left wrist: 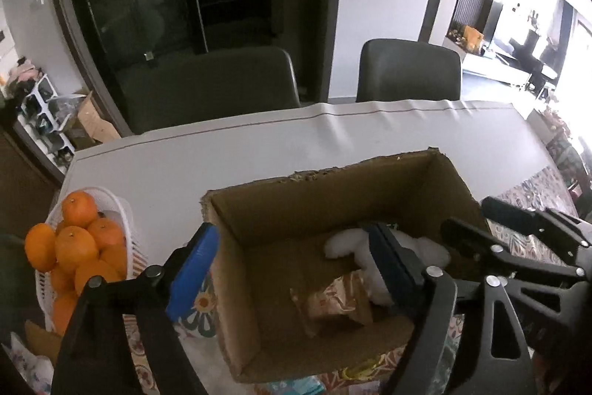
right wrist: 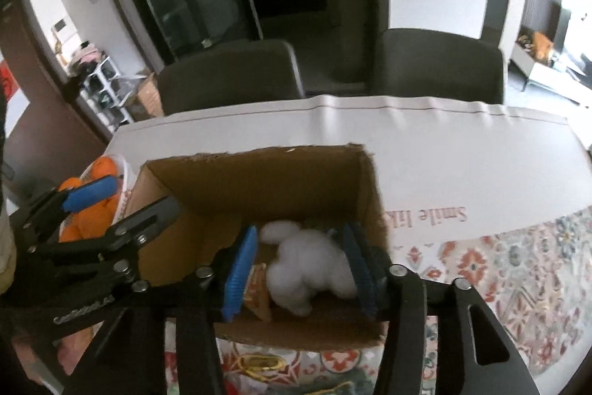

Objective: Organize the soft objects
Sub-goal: 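Open both tools to drop the packet and bunny into the box, then move both tools back toward the red pompom and green fuzzy plush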

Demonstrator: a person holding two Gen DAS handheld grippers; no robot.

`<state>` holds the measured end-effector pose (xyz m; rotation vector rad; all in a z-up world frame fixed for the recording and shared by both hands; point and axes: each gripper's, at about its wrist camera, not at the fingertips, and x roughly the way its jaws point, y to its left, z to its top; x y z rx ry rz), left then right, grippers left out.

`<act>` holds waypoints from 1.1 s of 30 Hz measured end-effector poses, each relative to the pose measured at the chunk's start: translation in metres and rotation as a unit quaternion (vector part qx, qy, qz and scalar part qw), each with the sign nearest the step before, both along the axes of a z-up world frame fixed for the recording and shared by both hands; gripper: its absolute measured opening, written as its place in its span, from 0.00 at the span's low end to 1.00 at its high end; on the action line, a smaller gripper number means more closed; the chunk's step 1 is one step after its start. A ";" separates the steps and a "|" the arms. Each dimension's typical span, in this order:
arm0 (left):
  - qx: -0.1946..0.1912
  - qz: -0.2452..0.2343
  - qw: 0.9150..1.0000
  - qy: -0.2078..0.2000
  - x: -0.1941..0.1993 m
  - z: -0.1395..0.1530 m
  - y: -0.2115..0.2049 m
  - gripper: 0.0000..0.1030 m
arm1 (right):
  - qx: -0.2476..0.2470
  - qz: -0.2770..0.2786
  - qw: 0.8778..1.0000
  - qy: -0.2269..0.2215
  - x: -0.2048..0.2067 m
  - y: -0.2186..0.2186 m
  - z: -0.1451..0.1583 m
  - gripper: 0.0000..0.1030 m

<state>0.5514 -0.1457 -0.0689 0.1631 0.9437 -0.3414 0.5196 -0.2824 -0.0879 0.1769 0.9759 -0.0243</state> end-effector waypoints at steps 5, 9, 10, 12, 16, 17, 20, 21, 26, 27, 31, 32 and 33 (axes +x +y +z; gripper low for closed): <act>0.013 0.014 1.000 -0.023 -0.015 0.015 0.007 0.84 | -0.018 -0.034 0.999 -0.011 -0.017 -0.002 0.018 0.58; 0.023 0.024 0.999 -0.040 -0.031 0.026 0.014 0.87 | -0.016 -0.047 0.999 -0.018 -0.035 -0.002 0.026 0.63; 0.023 0.025 0.999 -0.041 -0.035 0.028 0.015 0.89 | -0.015 -0.050 0.998 -0.020 -0.040 -0.001 0.028 0.64; 0.023 0.030 0.998 -0.045 -0.044 0.032 0.020 0.89 | -0.015 -0.053 0.998 -0.025 -0.048 0.000 0.031 0.67; 0.032 0.038 0.997 -0.053 -0.063 0.036 0.029 0.90 | -0.025 -0.056 0.997 -0.035 -0.066 0.007 0.038 0.70; 0.035 0.039 0.997 -0.057 -0.069 0.038 0.030 0.90 | -0.026 -0.053 0.998 -0.036 -0.072 0.009 0.040 0.70; 0.039 0.035 0.996 -0.070 -0.087 0.042 0.035 0.93 | -0.026 -0.046 0.998 -0.038 -0.085 0.011 0.041 0.72; 0.042 0.036 0.996 -0.074 -0.091 0.043 0.036 0.94 | -0.029 -0.045 0.998 -0.038 -0.091 0.013 0.042 0.74; 0.047 0.044 0.995 -0.074 -0.112 0.044 0.042 0.95 | -0.042 -0.044 0.998 -0.023 -0.107 0.016 0.041 0.77; 0.045 0.045 0.995 -0.072 -0.115 0.044 0.043 0.96 | -0.041 -0.042 0.998 -0.018 -0.110 0.016 0.040 0.78; 0.036 0.052 0.997 -0.049 -0.128 0.036 0.046 0.96 | -0.030 -0.037 0.999 -0.005 -0.120 0.016 0.032 0.79; 0.036 0.054 0.997 -0.043 -0.132 0.033 0.047 0.96 | -0.026 -0.037 0.999 -0.002 -0.123 0.015 0.029 0.79; 0.036 0.053 0.997 -0.038 -0.134 0.031 0.047 0.96 | -0.024 -0.036 0.999 0.003 -0.126 0.015 0.027 0.79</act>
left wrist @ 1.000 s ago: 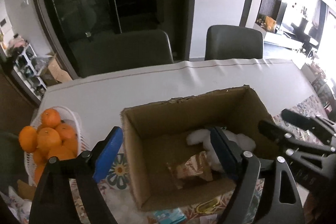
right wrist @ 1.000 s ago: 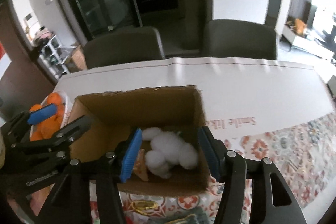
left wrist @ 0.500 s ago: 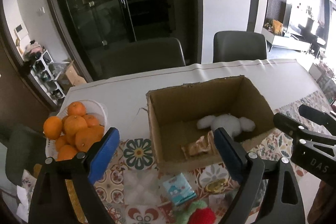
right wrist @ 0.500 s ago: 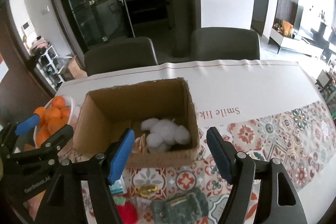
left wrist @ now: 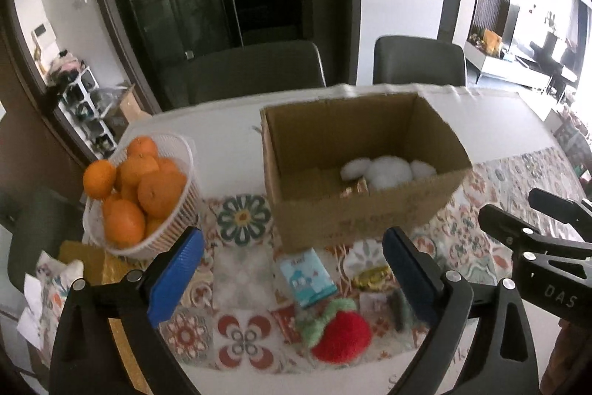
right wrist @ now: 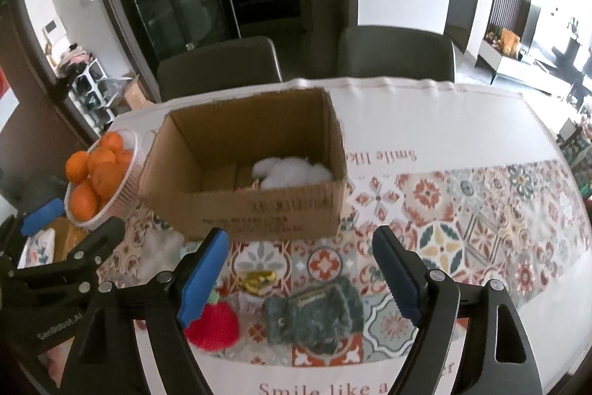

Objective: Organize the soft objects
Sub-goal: 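Move both tools back toward the red pompom and green fuzzy plush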

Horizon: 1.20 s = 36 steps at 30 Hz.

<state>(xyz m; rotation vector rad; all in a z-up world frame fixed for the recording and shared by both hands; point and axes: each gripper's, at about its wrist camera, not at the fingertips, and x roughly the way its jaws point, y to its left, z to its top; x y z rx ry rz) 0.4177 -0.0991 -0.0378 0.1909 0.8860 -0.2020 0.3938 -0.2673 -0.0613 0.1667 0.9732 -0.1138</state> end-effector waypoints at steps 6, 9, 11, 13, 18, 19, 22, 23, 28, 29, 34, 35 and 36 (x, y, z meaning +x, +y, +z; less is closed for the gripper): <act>0.005 0.000 1.000 0.020 -0.018 -0.016 0.000 0.96 | 0.007 0.006 1.000 0.022 -0.015 0.004 -0.017 0.79; 0.001 0.000 0.999 0.039 -0.023 -0.026 0.000 0.96 | 0.019 0.011 0.999 0.037 -0.020 0.006 -0.027 0.79; -0.002 0.000 0.999 0.053 -0.028 -0.035 0.000 0.96 | 0.025 0.014 0.998 0.048 -0.023 0.007 -0.035 0.79; -0.002 0.002 0.998 0.062 -0.031 -0.041 0.001 0.96 | 0.027 0.014 0.998 0.057 -0.026 0.008 -0.043 0.79; 0.002 0.003 0.996 0.093 -0.035 -0.062 0.001 0.96 | 0.041 0.015 0.995 0.086 -0.030 0.007 -0.063 0.79; 0.000 0.002 0.995 0.101 -0.036 -0.066 0.001 0.96 | 0.047 0.015 0.995 0.091 -0.031 0.006 -0.067 0.79; -0.003 0.002 0.993 0.120 -0.037 -0.080 0.001 0.96 | 0.061 0.016 0.992 0.107 -0.031 0.004 -0.081 0.79; -0.003 0.002 0.992 0.126 -0.037 -0.085 0.001 0.96 | 0.062 0.017 0.992 0.109 -0.032 0.004 -0.084 0.79; -0.001 -0.003 0.989 0.148 -0.039 -0.106 -0.003 0.95 | 0.071 0.016 0.988 0.137 -0.034 0.002 -0.110 0.79; -0.001 -0.005 0.988 0.152 -0.039 -0.110 -0.004 0.95 | 0.072 0.016 0.987 0.141 -0.035 0.001 -0.114 0.79; 0.005 -0.011 0.985 0.173 -0.040 -0.131 -0.009 0.95 | 0.062 0.017 0.985 0.159 -0.037 -0.002 -0.132 0.79; 0.007 -0.013 0.984 0.175 -0.041 -0.134 -0.009 0.95 | 0.062 0.018 0.985 0.161 -0.037 -0.002 -0.134 0.79; 0.009 -0.014 0.984 0.177 -0.041 -0.137 -0.010 0.95 | 0.063 0.020 0.984 0.163 -0.037 -0.003 -0.137 0.79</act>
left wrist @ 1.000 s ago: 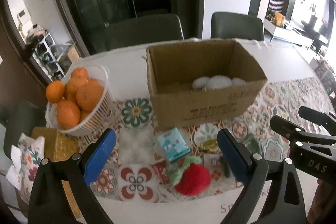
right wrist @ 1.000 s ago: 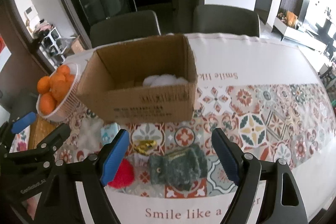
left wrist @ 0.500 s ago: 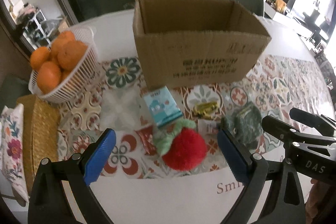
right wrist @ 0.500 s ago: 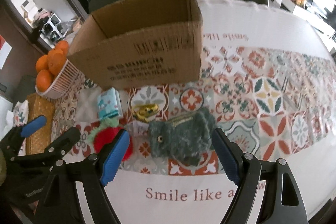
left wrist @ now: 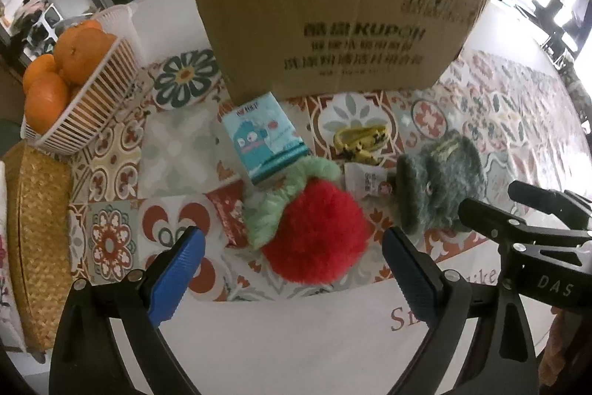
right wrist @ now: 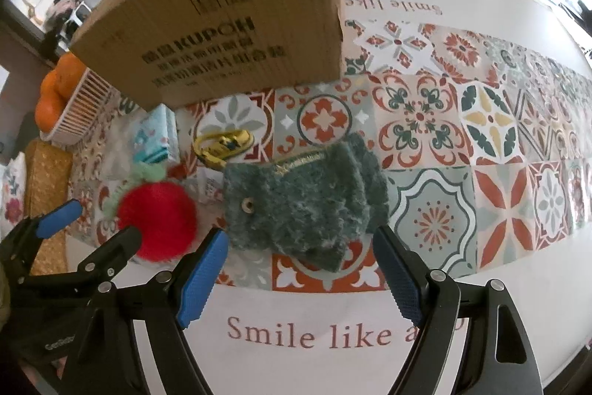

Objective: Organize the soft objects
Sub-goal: 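Move both tools back toward the red pompom and green fuzzy plush, then grasp the green fuzzy plush with the right tool while the left tool grasps the red pompom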

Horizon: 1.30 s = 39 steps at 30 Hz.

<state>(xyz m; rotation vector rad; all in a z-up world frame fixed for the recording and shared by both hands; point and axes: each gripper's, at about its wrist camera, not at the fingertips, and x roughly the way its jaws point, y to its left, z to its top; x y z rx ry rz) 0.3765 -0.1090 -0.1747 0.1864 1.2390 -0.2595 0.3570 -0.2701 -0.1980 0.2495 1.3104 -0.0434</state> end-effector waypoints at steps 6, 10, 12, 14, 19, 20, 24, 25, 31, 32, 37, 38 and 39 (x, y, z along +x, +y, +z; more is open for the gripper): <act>0.004 -0.006 1.000 0.014 0.001 -0.014 -0.006 0.93 | 0.014 0.007 1.000 -0.001 0.004 -0.003 -0.014 0.79; 0.006 -0.010 1.000 0.020 0.004 -0.021 -0.009 0.89 | 0.032 0.004 0.999 0.008 0.006 -0.005 -0.027 0.79; 0.005 -0.010 1.000 0.027 0.006 -0.025 -0.011 0.88 | 0.042 -0.001 0.999 0.013 0.007 -0.006 -0.033 0.79; 0.005 -0.009 0.999 0.031 0.008 -0.028 -0.012 0.87 | 0.042 0.001 0.999 0.011 0.008 -0.005 -0.038 0.79; 0.003 -0.011 0.999 0.039 0.012 -0.035 -0.012 0.81 | 0.042 0.003 0.999 -0.004 0.011 -0.005 -0.040 0.74; 0.001 -0.011 0.999 0.042 0.013 -0.036 -0.013 0.80 | 0.045 0.003 0.999 -0.005 0.012 -0.005 -0.041 0.73; -0.001 -0.013 0.999 0.052 0.013 -0.043 -0.014 0.69 | 0.043 -0.003 0.999 -0.008 0.012 -0.004 -0.046 0.66; -0.002 -0.011 0.998 0.055 0.014 -0.044 -0.014 0.66 | 0.042 -0.006 0.999 -0.011 0.012 -0.005 -0.047 0.61; 0.006 -0.021 0.998 0.056 0.012 -0.049 -0.018 0.46 | 0.039 -0.015 0.999 -0.030 0.004 -0.012 -0.046 0.37; 0.004 -0.024 0.998 0.055 0.012 -0.049 -0.019 0.44 | 0.041 -0.017 0.998 -0.034 0.002 -0.012 -0.045 0.35; -0.001 -0.036 0.998 0.044 0.007 -0.045 -0.027 0.35 | 0.042 -0.020 0.997 -0.054 -0.008 -0.015 -0.038 0.21; -0.003 -0.038 0.998 0.041 0.005 -0.043 -0.029 0.35 | 0.042 -0.020 0.997 -0.060 -0.011 -0.015 -0.035 0.21; -0.007 -0.042 0.998 0.037 0.004 -0.041 -0.031 0.33 | 0.042 -0.020 0.997 -0.064 -0.013 -0.014 -0.033 0.19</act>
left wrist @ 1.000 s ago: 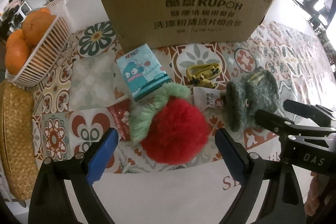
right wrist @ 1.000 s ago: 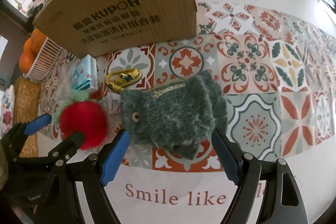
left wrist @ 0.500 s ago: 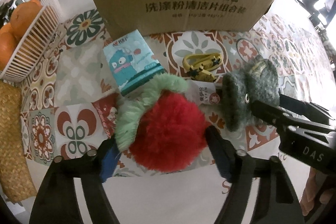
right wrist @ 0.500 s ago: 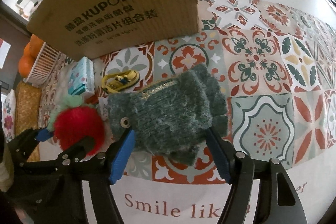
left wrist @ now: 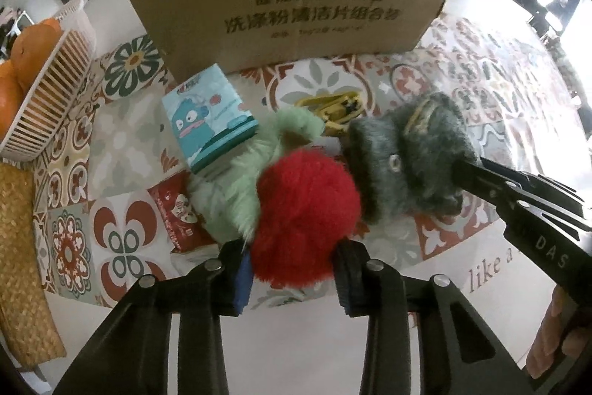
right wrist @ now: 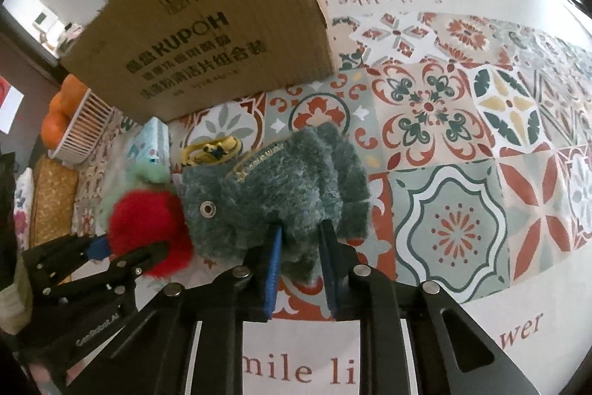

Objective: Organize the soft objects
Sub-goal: 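Grasp the green fuzzy plush with the right tool while the left tool grasps the red pompom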

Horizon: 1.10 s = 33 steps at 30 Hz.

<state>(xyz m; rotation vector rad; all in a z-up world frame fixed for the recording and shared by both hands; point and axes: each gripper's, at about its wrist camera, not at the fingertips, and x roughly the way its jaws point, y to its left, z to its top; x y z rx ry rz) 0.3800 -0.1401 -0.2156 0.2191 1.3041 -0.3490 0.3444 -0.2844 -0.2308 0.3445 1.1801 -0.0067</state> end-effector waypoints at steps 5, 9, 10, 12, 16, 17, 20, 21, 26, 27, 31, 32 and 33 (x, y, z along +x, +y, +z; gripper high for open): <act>-0.019 -0.008 1.000 -0.022 -0.008 0.015 -0.001 0.21 | 0.007 0.006 1.000 -0.020 -0.012 0.001 0.012 0.17; -0.033 -0.012 0.999 -0.041 -0.017 0.029 0.001 0.08 | -0.002 0.010 0.999 -0.035 -0.019 0.006 0.024 0.16; -0.038 -0.013 0.998 -0.042 -0.017 0.033 0.003 0.07 | -0.004 0.012 0.999 -0.037 -0.020 0.008 0.027 0.16; -0.052 -0.013 0.998 -0.046 -0.017 0.037 0.007 0.05 | -0.007 0.016 0.999 -0.043 -0.022 0.014 0.033 0.16; -0.082 -0.011 0.995 -0.052 -0.020 0.043 0.018 0.03 | -0.019 0.022 0.998 -0.057 -0.028 0.022 0.049 0.15; -0.087 -0.010 0.995 -0.055 -0.020 0.045 0.020 0.03 | -0.025 0.023 0.998 -0.058 -0.029 0.024 0.052 0.15; -0.100 -0.005 0.993 -0.062 -0.022 0.050 0.028 0.03 | -0.041 0.027 0.997 -0.062 -0.031 0.031 0.060 0.15; -0.106 -0.005 0.992 -0.065 -0.023 0.052 0.030 0.03 | -0.044 0.028 0.997 -0.065 -0.032 0.033 0.062 0.15; -0.112 -0.016 0.992 -0.062 -0.027 0.050 0.032 0.03 | -0.048 0.034 0.996 -0.066 -0.035 0.038 0.063 0.15; -0.108 -0.020 0.992 -0.056 -0.027 0.047 0.031 0.06 | -0.047 0.033 0.996 -0.065 -0.035 0.038 0.061 0.15; -0.106 -0.029 0.993 -0.039 -0.028 0.035 0.026 0.31 | -0.044 0.030 0.997 -0.051 -0.038 0.033 0.051 0.15; -0.106 -0.032 0.993 -0.036 -0.027 0.033 0.023 0.34 | -0.043 0.028 0.997 -0.049 -0.038 0.032 0.049 0.15; -0.104 -0.033 0.993 -0.035 -0.026 0.031 0.021 0.36 | -0.042 0.026 0.998 -0.046 -0.038 0.030 0.047 0.15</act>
